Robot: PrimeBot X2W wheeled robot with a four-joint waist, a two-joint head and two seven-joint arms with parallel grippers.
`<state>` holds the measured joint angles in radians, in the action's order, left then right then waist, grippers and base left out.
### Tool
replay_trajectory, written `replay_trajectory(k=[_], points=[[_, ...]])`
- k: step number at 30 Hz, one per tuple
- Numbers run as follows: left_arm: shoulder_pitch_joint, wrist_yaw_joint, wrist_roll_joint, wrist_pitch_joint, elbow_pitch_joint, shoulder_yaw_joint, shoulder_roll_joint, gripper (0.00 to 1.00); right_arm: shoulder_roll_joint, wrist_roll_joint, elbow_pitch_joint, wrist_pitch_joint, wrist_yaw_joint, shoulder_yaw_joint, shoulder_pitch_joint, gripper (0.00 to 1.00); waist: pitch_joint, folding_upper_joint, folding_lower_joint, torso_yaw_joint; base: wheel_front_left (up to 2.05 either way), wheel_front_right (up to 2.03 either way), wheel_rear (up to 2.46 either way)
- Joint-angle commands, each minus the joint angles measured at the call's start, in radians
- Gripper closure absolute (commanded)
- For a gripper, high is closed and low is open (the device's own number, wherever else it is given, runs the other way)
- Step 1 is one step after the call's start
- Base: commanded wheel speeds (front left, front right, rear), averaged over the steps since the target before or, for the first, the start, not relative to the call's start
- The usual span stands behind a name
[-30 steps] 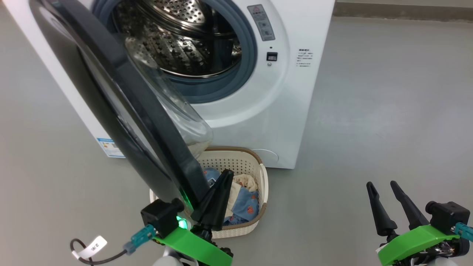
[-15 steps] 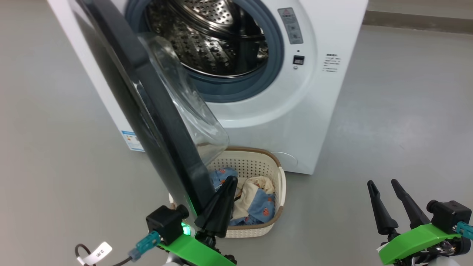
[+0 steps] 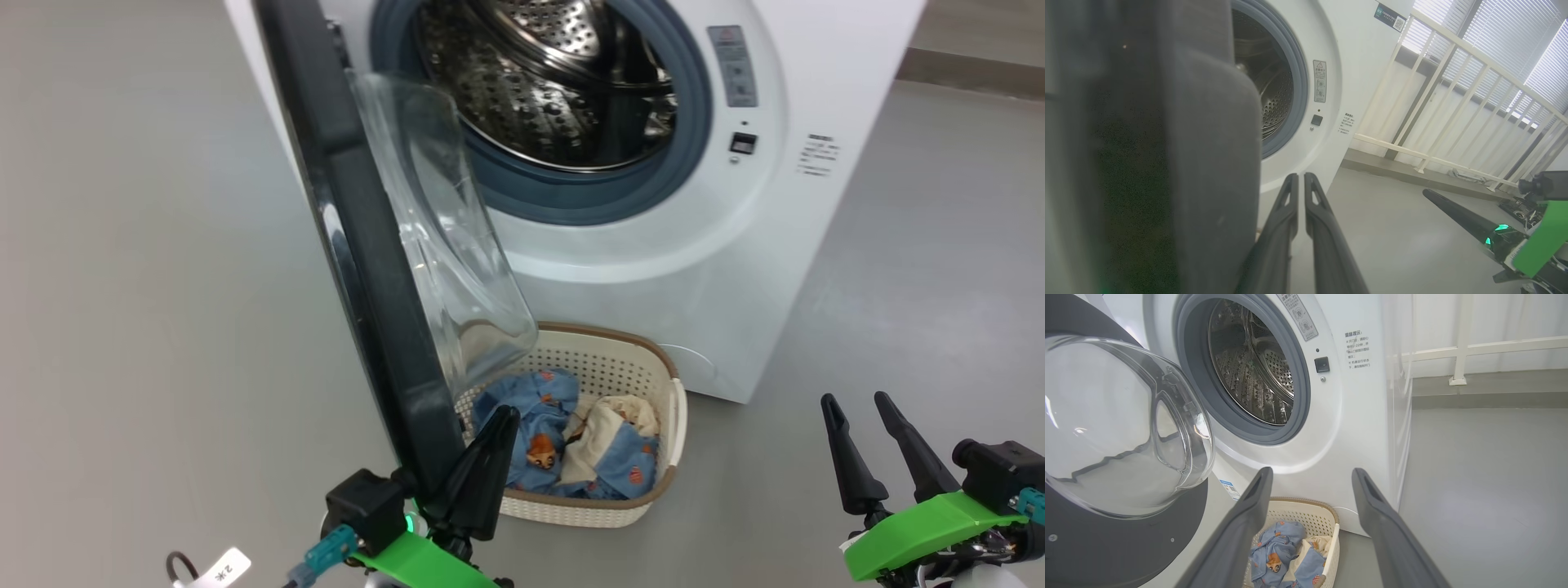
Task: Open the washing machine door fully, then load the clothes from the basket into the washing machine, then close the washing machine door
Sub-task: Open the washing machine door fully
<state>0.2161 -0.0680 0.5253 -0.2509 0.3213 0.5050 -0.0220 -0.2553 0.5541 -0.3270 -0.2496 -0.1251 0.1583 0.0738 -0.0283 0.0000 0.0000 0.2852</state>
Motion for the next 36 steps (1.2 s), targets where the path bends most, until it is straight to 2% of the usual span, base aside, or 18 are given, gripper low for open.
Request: replay_trajectory(k=[1,8,16,29,36], points=[[0.007,0.025,-0.006,-0.011,-0.012,-0.066,-0.033,1.00,-0.018,-0.010,0.028,-0.012,-0.006,0.014,0.009,0.00,0.002,0.0000,0.0000,0.041,0.00,0.00,0.00],[-0.009,0.043,-0.010,-0.011,-0.024,-0.080,-0.049,1.00,-0.015,-0.010,0.029,-0.012,-0.006,0.011,0.003,0.00,0.003,0.0000,0.0000,0.097,0.00,0.00,0.00],[-0.027,0.088,0.001,-0.011,-0.048,-0.130,-0.085,1.00,-0.014,-0.013,0.027,-0.012,-0.006,0.011,0.004,0.00,0.000,0.0000,0.0000,0.154,0.00,0.00,0.00],[-0.032,0.168,0.021,-0.011,-0.081,-0.257,-0.156,1.00,-0.019,-0.012,0.029,-0.012,-0.006,0.014,0.002,0.00,0.004,0.0000,0.0000,0.177,0.00,0.00,0.00],[-0.010,0.187,0.024,-0.011,-0.069,-0.311,-0.196,1.00,-0.023,-0.014,0.031,-0.012,-0.006,0.013,0.004,0.00,0.001,0.0000,0.0000,0.178,0.00,0.00,0.00]])
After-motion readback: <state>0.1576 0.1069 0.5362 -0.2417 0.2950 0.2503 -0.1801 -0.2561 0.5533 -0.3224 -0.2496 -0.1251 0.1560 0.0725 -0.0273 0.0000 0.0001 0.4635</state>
